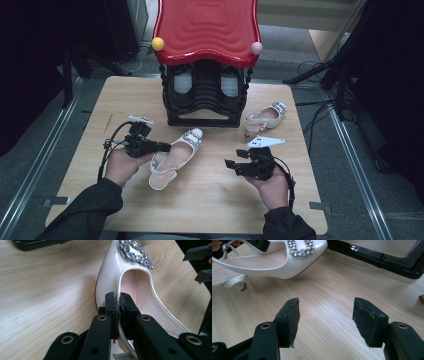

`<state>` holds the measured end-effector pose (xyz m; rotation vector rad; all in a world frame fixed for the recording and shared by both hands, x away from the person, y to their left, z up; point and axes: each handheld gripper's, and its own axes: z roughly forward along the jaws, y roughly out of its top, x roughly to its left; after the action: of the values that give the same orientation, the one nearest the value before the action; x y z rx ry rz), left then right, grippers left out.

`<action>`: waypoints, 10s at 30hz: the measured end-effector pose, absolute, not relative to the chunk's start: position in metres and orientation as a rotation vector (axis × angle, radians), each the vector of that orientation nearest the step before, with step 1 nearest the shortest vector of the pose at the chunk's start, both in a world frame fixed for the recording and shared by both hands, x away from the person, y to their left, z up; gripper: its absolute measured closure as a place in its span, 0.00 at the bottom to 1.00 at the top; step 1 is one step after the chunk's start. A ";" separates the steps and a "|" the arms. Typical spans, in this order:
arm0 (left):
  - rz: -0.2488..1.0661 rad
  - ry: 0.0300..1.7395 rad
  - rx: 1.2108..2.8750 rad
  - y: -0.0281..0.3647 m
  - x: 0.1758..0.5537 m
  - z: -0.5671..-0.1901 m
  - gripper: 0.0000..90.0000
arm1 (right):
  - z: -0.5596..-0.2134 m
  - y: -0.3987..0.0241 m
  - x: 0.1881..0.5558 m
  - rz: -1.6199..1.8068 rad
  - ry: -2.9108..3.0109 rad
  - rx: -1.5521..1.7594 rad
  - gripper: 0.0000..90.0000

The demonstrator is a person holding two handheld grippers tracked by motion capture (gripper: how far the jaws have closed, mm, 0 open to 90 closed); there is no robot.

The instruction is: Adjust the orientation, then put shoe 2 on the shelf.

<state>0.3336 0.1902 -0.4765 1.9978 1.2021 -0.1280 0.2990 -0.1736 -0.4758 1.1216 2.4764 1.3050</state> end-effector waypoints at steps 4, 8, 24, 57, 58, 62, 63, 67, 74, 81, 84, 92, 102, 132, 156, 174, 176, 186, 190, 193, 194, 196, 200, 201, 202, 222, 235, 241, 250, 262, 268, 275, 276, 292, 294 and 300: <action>-0.150 1.200 1.995 0.180 0.338 -0.482 0.96 | -0.477 -0.175 0.297 1.299 2.474 1.130 0.43; -0.149 1.210 1.989 0.171 0.343 -0.489 0.96 | -0.477 -0.176 0.295 1.293 2.472 1.135 0.44; -0.139 1.247 2.033 0.165 0.354 -0.503 0.90 | -0.482 -0.174 0.293 1.274 2.479 1.133 0.44; -0.100 1.179 2.060 0.210 0.308 -0.466 0.99 | -0.480 -0.192 0.330 1.279 2.374 1.246 0.50; -0.098 1.181 2.060 0.211 0.306 -0.467 0.99 | -0.480 -0.192 0.333 1.280 2.367 1.250 0.51; -0.100 1.198 2.069 0.212 0.302 -0.472 0.99 | -0.480 -0.196 0.341 1.287 2.337 1.268 0.55; -0.103 1.201 2.072 0.212 0.301 -0.474 0.99 | -0.480 -0.197 0.344 1.293 2.331 1.272 0.56; -0.113 1.198 2.077 0.209 0.298 -0.480 0.98 | -0.483 -0.201 0.353 1.265 2.316 1.287 0.60; -0.114 1.205 2.069 0.209 0.292 -0.483 0.98 | -0.484 -0.205 0.362 1.281 2.275 1.325 0.78; -0.111 1.200 2.069 0.206 0.288 -0.484 0.98 | -0.483 -0.199 0.370 1.263 2.263 1.346 1.00; -0.131 1.196 2.065 0.204 0.287 -0.485 0.98 | -0.484 -0.199 0.377 1.268 2.249 1.369 1.00; -0.137 1.176 2.066 0.197 0.283 -0.483 0.98 | -0.489 -0.196 0.391 1.260 2.224 1.416 1.00; -0.127 1.161 2.077 0.190 0.276 -0.484 0.98 | -0.492 -0.192 0.399 1.218 2.208 1.440 1.00; -0.136 1.133 2.039 0.188 0.271 -0.476 0.90 | -0.493 -0.188 0.401 1.195 2.200 1.459 1.00; -0.110 1.166 2.011 0.219 0.299 -0.470 0.69 | -0.492 -0.211 0.381 1.191 2.174 1.501 1.00; -0.114 1.127 2.015 0.217 0.312 -0.472 0.64 | -0.491 -0.230 0.366 1.189 2.160 1.537 1.00; -0.113 1.126 2.013 0.216 0.313 -0.472 0.64 | -0.491 -0.234 0.365 1.193 2.158 1.545 1.00; -0.116 1.121 2.017 0.215 0.318 -0.471 0.63 | -0.491 -0.250 0.356 1.186 2.138 1.575 1.00; -0.116 1.119 2.019 0.215 0.319 -0.470 0.63 | -0.491 -0.259 0.352 1.182 2.120 1.597 1.00; -0.113 1.120 2.020 0.214 0.320 -0.470 0.63 | -0.490 -0.265 0.349 1.164 2.103 1.611 1.00; -0.115 1.120 2.019 0.214 0.320 -0.470 0.63 | -0.490 -0.267 0.348 1.158 2.098 1.617 1.00; -0.114 1.121 2.016 0.214 0.320 -0.470 0.63 | -0.489 -0.271 0.346 1.153 2.086 1.631 1.00; -0.116 1.119 2.021 0.213 0.321 -0.470 0.62 | -0.488 -0.272 0.345 1.170 2.093 1.642 0.98; -0.115 1.117 2.024 0.213 0.321 -0.470 0.62 | -0.487 -0.271 0.346 1.173 2.097 1.634 0.98; -0.118 1.115 2.026 0.213 0.321 -0.470 0.62 | -0.485 -0.270 0.346 1.177 2.095 1.632 0.97; -0.090 1.142 2.055 0.222 0.301 -0.478 0.56 | -0.474 -0.239 0.375 1.165 2.205 1.529 0.60; -0.076 1.175 2.047 0.234 0.288 -0.481 0.54 | -0.461 -0.240 0.395 1.215 2.161 1.520 0.57; -0.065 1.192 2.044 0.238 0.283 -0.482 0.53 | -0.458 -0.242 0.407 1.214 2.152 1.518 0.59; -0.063 1.200 2.048 0.238 0.279 -0.484 0.53 | -0.454 -0.250 0.417 1.227 2.124 1.541 0.61; -0.052 1.218 2.023 0.246 0.273 -0.483 0.53 | -0.452 -0.269 0.432 1.253 2.035 1.590 0.63; -0.046 1.229 2.021 0.249 0.269 -0.484 0.53 | -0.459 -0.273 0.437 1.241 2.016 1.625 0.65; -0.042 1.246 2.010 0.253 0.267 -0.485 0.53 | -0.453 -0.269 0.437 1.273 1.981 1.581 0.67; -0.042 1.247 2.014 0.253 0.267 -0.485 0.53 | -0.446 -0.268 0.437 1.293 1.981 1.580 0.67; -0.039 1.243 2.016 0.252 0.266 -0.486 0.53 | -0.461 -0.272 0.443 1.194 2.004 1.662 0.66; -0.041 1.244 2.016 0.252 0.266 -0.486 0.53 | -0.467 -0.271 0.443 1.176 2.005 1.675 0.67; -0.042 1.250 2.013 0.252 0.264 -0.486 0.53 | -0.484 -0.273 0.448 1.147 2.024 1.706 0.74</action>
<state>0.2643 0.2522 -0.4864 2.0130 1.2496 -0.0424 0.4484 -0.2729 -0.4838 1.7065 2.0243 1.1465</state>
